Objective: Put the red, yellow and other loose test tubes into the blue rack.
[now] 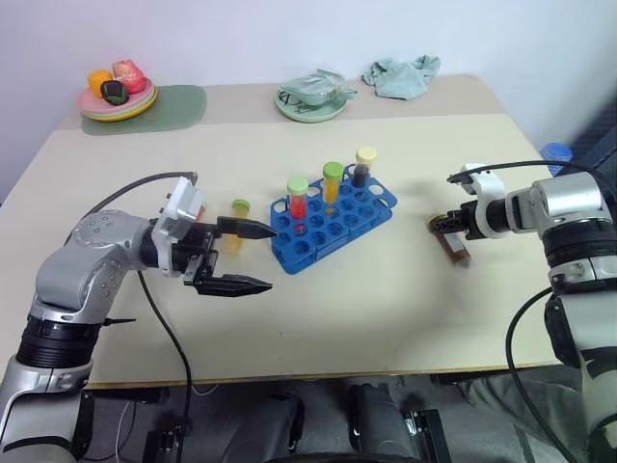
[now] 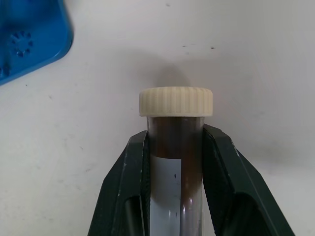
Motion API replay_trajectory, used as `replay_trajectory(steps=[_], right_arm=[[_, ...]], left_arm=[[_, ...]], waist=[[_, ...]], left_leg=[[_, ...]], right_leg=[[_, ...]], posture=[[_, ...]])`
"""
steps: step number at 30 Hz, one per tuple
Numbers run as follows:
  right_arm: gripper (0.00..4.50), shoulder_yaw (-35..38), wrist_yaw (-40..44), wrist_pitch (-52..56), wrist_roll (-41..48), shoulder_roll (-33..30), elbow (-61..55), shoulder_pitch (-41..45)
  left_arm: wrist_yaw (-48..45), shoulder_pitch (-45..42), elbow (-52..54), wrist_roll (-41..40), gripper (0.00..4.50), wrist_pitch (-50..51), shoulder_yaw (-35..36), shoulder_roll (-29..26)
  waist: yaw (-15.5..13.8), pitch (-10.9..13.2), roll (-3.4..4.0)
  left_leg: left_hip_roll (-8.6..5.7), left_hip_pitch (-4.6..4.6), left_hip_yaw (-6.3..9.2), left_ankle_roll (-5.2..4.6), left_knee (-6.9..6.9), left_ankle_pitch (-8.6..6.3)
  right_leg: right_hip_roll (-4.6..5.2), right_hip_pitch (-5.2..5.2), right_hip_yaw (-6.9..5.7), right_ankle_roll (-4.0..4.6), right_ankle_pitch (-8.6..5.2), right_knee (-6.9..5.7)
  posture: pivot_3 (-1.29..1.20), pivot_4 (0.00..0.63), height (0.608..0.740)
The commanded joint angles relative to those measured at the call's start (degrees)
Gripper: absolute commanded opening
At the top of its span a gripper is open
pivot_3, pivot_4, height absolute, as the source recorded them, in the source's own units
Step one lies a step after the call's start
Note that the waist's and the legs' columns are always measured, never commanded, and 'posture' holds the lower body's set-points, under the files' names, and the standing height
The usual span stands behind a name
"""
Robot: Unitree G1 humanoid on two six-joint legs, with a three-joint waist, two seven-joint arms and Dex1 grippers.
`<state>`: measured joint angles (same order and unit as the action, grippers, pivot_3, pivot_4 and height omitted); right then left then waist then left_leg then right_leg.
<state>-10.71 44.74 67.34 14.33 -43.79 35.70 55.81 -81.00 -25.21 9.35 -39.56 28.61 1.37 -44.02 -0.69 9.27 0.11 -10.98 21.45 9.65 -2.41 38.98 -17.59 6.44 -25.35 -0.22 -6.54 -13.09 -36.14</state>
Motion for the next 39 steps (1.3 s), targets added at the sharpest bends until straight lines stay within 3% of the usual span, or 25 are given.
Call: replay_trajectory(steps=[1,5,7,12,19,23,31,39], right_arm=[[0.82,5.73,0.45,3.12,4.11,-0.34,-13.78,-3.75],[0.82,18.75,-2.92,7.27,11.4,3.86,-32.74,-9.22],[0.82,25.61,-4.5,2.46,16.04,9.95,-41.16,-12.71],[0.82,26.45,-11.35,-15.28,12.94,19.22,-50.6,-19.89],[0.82,21.65,-19.6,-53.01,0.75,30.75,-37.07,-21.3],[0.82,21.13,-21.57,-68.17,-1.5,35.01,-26.08,-20.34],[0.82,21.06,-20.82,-84.21,-0.67,39.69,-12.34,-19.97],[0.82,20.68,-20.21,-90.86,-0.57,40.72,-1.78,-18.84]], left_arm=[[0.65,0.98,2.1,-1.86,4.5,0.58,3.31,-1.43],[1.54,2.12,2.29,-2.38,4.5,1.01,4.78,-2.07],[2.09,2.58,2.17,-2.64,4.5,1.27,5.52,-2.17],[2.9,3.28,1.51,-2.89,4.5,1.76,6.65,-2.31],[3.02,4.5,0.96,-3.52,4.5,2.42,7.93,-3.08],[3.43,5.17,1.4,-3.87,4.5,2.91,9.01,-3.88],[6.53,8.21,4.01,-5.98,4.5,4.85,12.6,-4.81],[10.32,8.79,6.3,-7.45,4.5,5.9,12.61,-3.12]], waist=[[-0.02,0.02,0.04],[0.06,0.16,0.26],[-0.05,0.15,0.25],[-0.21,0.14,0.24],[0.47,0.17,0.28],[0.99,0.18,0.3],[1.74,0.21,0.35],[1.69,0.2,0.34]], left_leg=[[0.0,0.03,0.01,0.0,-0.02,0.0],[0.0,0.08,0.0,0.0,-0.09,0.0],[0.02,0.07,0.02,0.01,-0.11,0.01],[0.02,0.02,0.01,0.01,-0.03,0.01],[0.0,-0.05,-0.03,0.1,-0.08,0.06],[0.02,-0.08,-0.02,0.17,-0.12,0.11],[0.27,-0.15,-0.04,0.33,-0.23,0.18],[0.62,-0.27,-0.05,0.73,-0.39,0.31]], right_leg=[[0.0,-0.04,0.0,0.0,0.0,0.0],[0.0,-0.14,0.02,0.0,0.0,-0.02],[-0.01,-0.13,0.02,0.0,0.0,-0.02],[-0.03,-0.03,0.02,-0.01,0.01,-0.03],[-0.09,-0.09,0.06,-0.06,0.04,-0.12],[-0.18,-0.12,0.08,-0.02,0.06,-0.16],[-0.59,-0.13,0.23,0.16,0.16,-0.12],[-0.9,-0.13,0.25,0.5,0.35,-0.08]], posture=[[0.0,0.15,0.74],[0.0,0.15,0.74],[0.0,0.15,0.74],[0.0,0.15,0.74],[0.0,0.15,0.74],[0.0,0.15,0.74],[0.0,0.15,0.74],[0.0,0.15,0.74]])
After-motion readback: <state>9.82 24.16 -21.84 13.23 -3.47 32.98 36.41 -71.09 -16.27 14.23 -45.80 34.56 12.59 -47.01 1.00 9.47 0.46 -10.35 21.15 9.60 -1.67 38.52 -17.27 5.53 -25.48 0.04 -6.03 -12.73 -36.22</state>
